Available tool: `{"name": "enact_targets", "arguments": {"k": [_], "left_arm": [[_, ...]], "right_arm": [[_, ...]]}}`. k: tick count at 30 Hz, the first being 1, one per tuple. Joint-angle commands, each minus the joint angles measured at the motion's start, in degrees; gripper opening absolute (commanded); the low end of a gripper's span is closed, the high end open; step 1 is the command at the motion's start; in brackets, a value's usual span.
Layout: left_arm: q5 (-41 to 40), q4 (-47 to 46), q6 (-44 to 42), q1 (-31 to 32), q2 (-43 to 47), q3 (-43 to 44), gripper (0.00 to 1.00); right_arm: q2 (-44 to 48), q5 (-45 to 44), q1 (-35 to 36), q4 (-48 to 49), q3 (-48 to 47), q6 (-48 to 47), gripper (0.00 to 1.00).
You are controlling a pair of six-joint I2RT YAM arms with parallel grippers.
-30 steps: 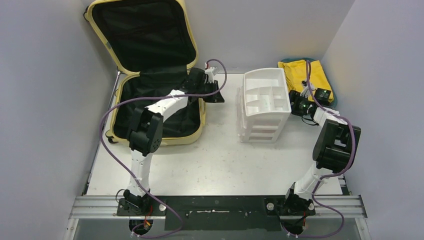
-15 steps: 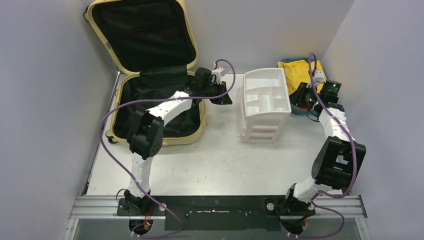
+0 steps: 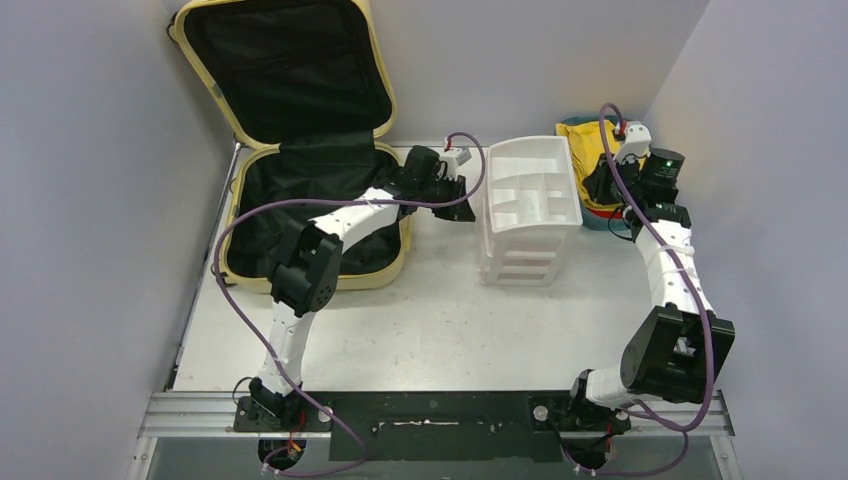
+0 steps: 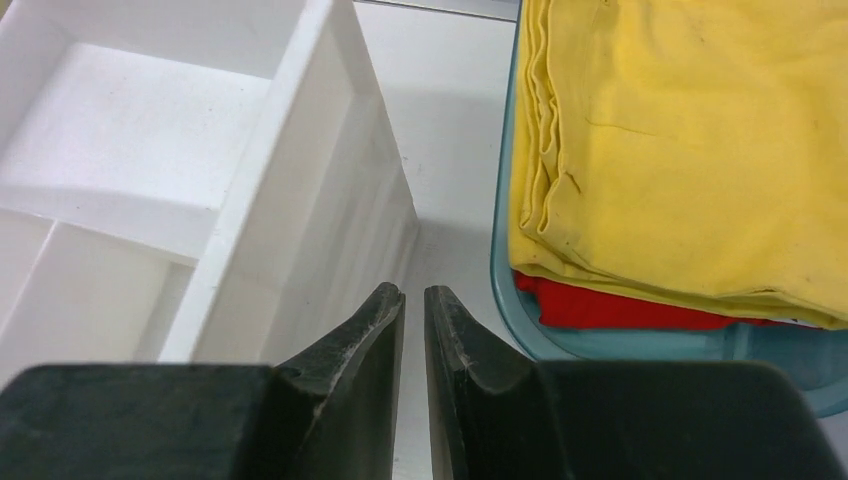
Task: Open, take out, and arrange the luggage
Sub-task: Close the drawer in the storage box.
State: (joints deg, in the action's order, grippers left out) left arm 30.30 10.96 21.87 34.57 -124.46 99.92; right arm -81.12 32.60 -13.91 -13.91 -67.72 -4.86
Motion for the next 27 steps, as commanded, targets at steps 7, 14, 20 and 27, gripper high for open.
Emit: {"name": "enact_targets", "arguments": {"k": [7, 14, 20, 27], "left_arm": [[1.25, -1.91, 1.5, 2.28, -2.54, 6.35, 0.12], [0.79, -1.75, 1.69, 2.52, -2.9, 6.72, 0.12], [0.09, -0.45, 0.39, 1.55, -1.62, 6.54, 0.12], [-0.26, 1.58, -3.46, -5.12, 4.66, 5.29, 0.15]], "right_arm": [[2.28, -0.71, 3.37, 0.38, -2.47, -2.11, 0.16], [2.14, -0.34, 4.19, 0.29, -2.35, -2.33, 0.15], [2.27, -1.54, 4.17, 0.38, -2.16, -2.43, 0.15], [3.29, -5.15, 2.77, 0.54, -2.23, -2.43, 0.17]]}}
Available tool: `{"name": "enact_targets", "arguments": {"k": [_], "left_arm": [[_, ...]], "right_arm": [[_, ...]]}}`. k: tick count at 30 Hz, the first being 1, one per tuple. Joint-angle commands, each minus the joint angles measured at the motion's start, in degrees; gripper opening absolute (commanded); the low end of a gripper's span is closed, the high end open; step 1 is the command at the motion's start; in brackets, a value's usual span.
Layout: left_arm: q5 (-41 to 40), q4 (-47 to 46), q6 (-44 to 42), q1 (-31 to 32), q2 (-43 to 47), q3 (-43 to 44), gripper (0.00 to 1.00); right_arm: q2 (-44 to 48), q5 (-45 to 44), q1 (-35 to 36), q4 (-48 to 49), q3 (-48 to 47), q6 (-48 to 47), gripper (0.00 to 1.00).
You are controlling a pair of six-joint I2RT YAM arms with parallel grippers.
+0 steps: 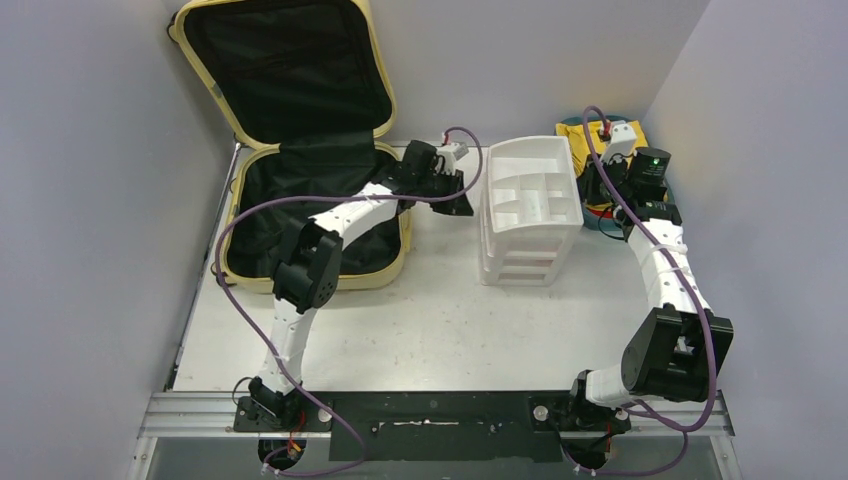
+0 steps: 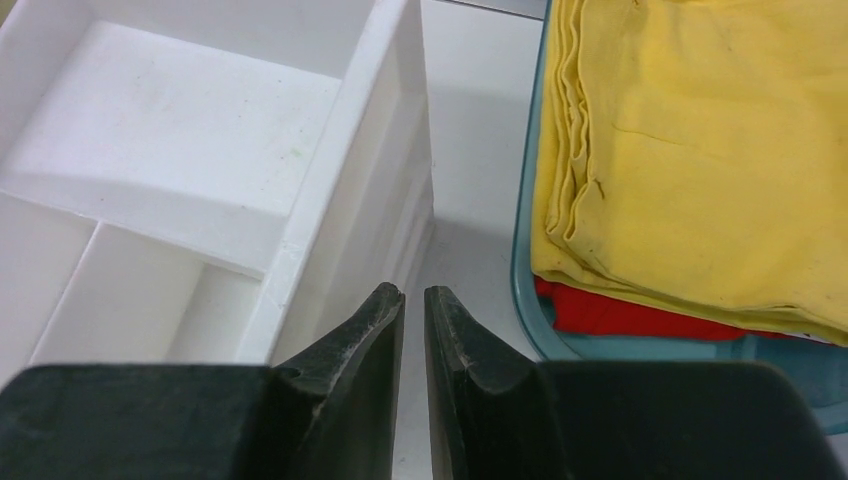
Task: Open, take out, and arrange the luggage
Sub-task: Close the drawer in the storage box, then reset both arms
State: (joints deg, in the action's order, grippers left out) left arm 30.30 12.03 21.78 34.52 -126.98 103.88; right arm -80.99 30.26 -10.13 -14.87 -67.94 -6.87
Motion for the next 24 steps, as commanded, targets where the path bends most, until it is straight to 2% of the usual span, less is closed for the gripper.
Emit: {"name": "enact_targets", "arguments": {"k": [1, 4, 6, 7, 8, 9, 11, 12, 15, 19, 22, 24], "left_arm": [[0.2, 0.91, -4.21, -6.29, 8.17, 1.33, 0.18], [0.78, 3.4, -8.41, -9.83, 12.05, 1.23, 0.29], [0.89, 4.72, -12.23, -12.05, 15.68, -0.24, 0.41], [0.78, 5.05, -13.98, -13.1, 17.84, -1.4, 0.5], [0.74, 5.25, -15.44, -14.15, 20.13, -2.86, 0.59], [0.6, 5.28, -16.67, -15.32, 22.79, -4.65, 0.7], [-0.4, 4.96, -18.57, -17.75, 28.23, -9.15, 0.92], [-1.1, 4.93, -19.34, -19.05, 31.05, -11.11, 0.97], [-2.46, 6.26, -21.2, -24.19, 39.21, -16.07, 0.97], [-10.63, 10.22, -24.19, -29.39, 50.49, -22.1, 0.97], [-17.63, 13.03, -27.68, -30.47, 60.09, -27.66, 0.97], [-18.94, 15.41, -31.36, -30.57, 65.46, -31.7, 0.97]], "right_arm": [[3.31, -3.1, -1.38, 1.45, -2.14, -0.5, 0.17], [4.27, -3.32, -3.01, 0.85, -2.85, -0.59, 0.2], [5.73, -2.98, -4.96, 0.66, -3.25, -0.66, 0.23], [6.25, -2.81, -5.82, 0.52, -3.56, -0.75, 0.3], [7.4, -2.21, -6.8, 0.28, -3.9, -0.92, 0.71], [8.22, -1.45, -7.85, -0.08, -4.44, -1.13, 0.98], [9.84, 0.48, -9.85, -1.09, -5.95, -1.4, 1.0], [10.68, 1.4, -10.63, -1.83, -6.81, -1.53, 1.0], [13.28, -0.33, -11.65, -3.83, -9.1, -0.22, 1.0], [17.31, 1.75, -11.62, -8.42, -9.79, -3.16, 1.0], [20.75, 3.23, -11.67, -12.38, -9.72, -4.13, 1.0], [23.74, 3.14, -11.58, -14.08, -9.04, -0.49, 1.0]]}}
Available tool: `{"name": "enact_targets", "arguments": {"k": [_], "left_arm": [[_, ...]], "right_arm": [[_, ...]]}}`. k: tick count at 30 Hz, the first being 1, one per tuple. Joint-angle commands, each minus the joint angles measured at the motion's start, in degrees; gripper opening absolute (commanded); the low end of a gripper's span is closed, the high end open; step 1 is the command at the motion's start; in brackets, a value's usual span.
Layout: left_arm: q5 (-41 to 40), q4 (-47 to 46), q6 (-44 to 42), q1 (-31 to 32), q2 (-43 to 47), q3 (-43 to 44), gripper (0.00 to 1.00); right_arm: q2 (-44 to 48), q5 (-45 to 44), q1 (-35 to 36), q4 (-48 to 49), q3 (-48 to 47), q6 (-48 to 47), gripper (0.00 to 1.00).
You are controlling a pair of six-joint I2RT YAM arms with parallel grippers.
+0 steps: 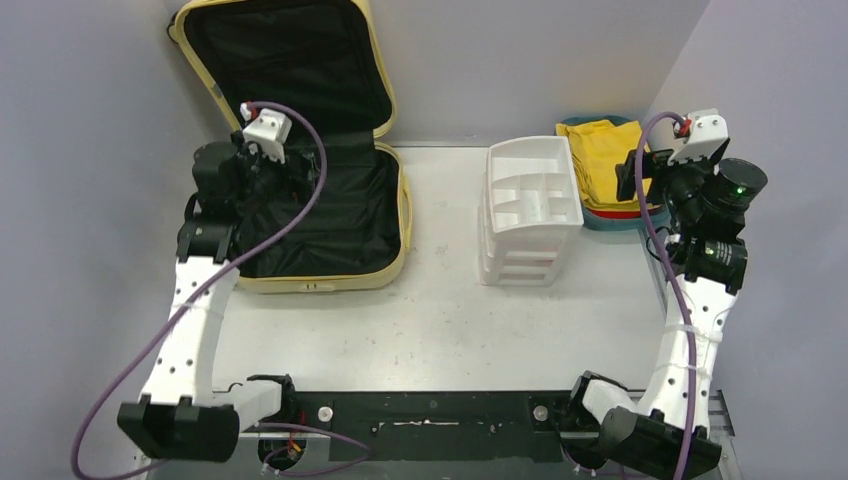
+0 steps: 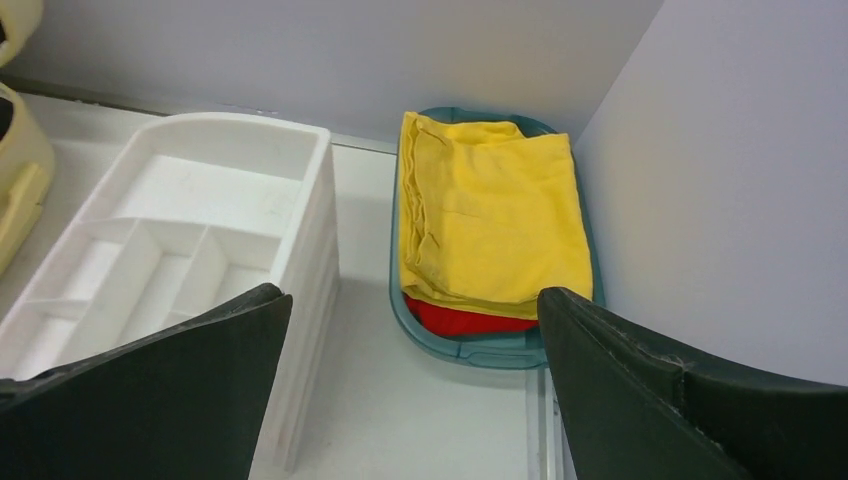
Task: Open, take out, and arrange the luggage
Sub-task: Reset both arms
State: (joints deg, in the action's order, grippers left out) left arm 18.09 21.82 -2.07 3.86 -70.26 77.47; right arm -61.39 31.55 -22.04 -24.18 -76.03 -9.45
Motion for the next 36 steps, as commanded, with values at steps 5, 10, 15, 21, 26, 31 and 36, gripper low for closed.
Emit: {"name": "enact_targets", "arguments": {"k": [5, 10, 15, 21, 26, 31, 36], "left_arm": [[-5.67, 9.77, -9.56, -0.08, 20.48, -12.54, 0.97], [-6.83, 8.43, -7.19, -1.37, 30.14, -20.07, 0.97], [-11.92, 6.4, -3.81, -1.66, 36.31, -24.99, 0.97], [-7.97, 7.37, -4.43, -2.01, 40.86, -28.61, 0.97], [-5.61, 9.88, -6.12, -2.01, 43.62, -27.86, 0.97], [-0.42, 12.17, -9.87, -2.2, 47.48, -29.81, 0.97], [4.76, 13.45, -13.46, -3.35, 48.73, -31.47, 0.97]], "right_arm": [[11.8, 16.9, 0.41, -10.68, 2.44, -3.99, 1.0], [18.05, 25.45, 0.51, -10.7, 6.88, 0.11, 1.0], [23.91, 27.3, 0.34, -9.08, 10.64, 4.98, 1.0], [29.79, 28.33, 0.14, -19.03, 10.48, -4.08, 1.0], [38.92, 28.82, 0.07, -22.4, 13.34, -8.19, 1.0], [49.12, 22.92, -0.16, -16.78, 15.65, -1.03, 1.0], [55.54, 23.8, -2.59, -13.69, 20.92, 5.35, 1.0]]}}
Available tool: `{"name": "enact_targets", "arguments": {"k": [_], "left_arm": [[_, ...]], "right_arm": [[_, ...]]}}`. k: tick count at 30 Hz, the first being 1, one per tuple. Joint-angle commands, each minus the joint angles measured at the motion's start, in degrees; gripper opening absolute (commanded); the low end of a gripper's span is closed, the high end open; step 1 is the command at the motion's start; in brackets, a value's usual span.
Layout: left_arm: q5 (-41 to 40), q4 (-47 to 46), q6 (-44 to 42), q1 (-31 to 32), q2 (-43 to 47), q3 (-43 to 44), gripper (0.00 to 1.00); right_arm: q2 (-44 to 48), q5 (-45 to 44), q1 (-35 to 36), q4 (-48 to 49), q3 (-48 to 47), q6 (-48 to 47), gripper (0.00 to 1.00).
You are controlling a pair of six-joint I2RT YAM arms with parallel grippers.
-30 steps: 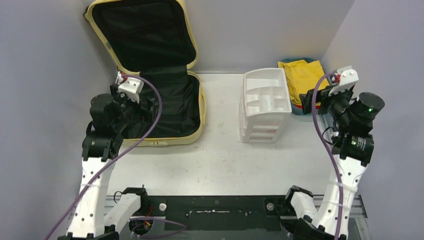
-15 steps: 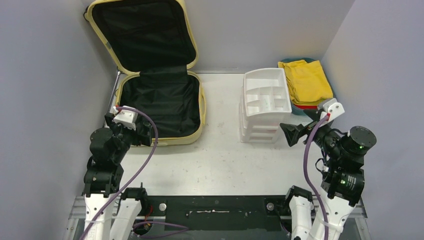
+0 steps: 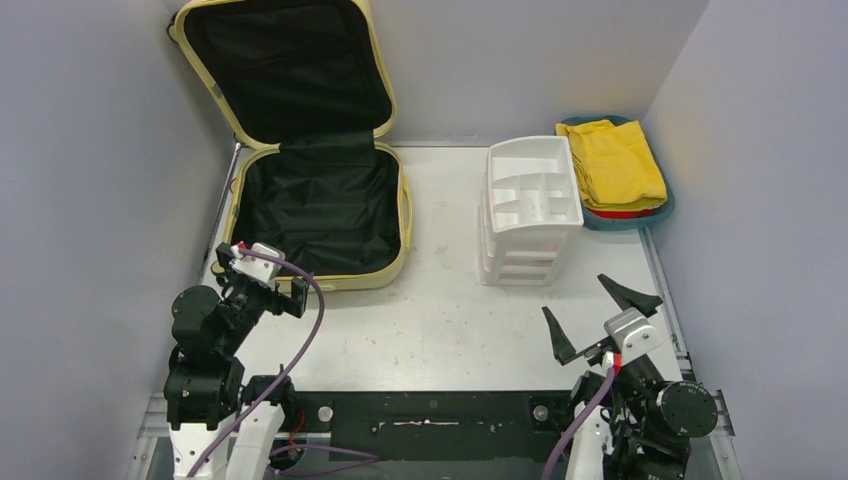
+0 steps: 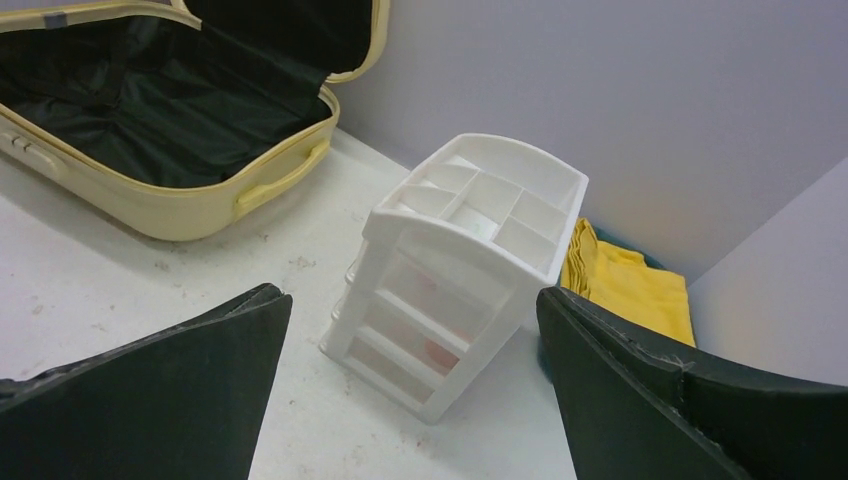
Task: Open, take out, and arrange the luggage
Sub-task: Reset both arms
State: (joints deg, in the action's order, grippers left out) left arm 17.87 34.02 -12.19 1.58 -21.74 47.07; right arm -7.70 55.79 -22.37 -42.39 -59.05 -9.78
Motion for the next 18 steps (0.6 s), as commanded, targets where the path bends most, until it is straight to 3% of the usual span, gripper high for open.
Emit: {"name": "enact_targets", "arguments": {"k": [1, 5, 15, 18], "left_arm": [[4.63, 0.96, -2.97, -1.21, 0.16, -1.28, 0.97], [6.63, 2.49, -4.38, -1.24, -0.14, -1.19, 0.97], [8.0, 3.36, -5.56, -4.54, -0.68, -1.52, 0.97], [8.07, 3.29, -5.64, -4.64, -0.51, -1.77, 0.97]], "right_arm": [[2.87, -0.41, -3.24, 4.9, 5.26, 6.87, 1.0], [7.29, 0.5, -7.31, 4.68, 7.87, 7.29, 1.0], [6.41, 1.01, -7.33, 6.0, 10.19, 8.68, 1.0], [6.66, -2.65, -7.34, 5.95, 9.67, 9.76, 1.0]]}}
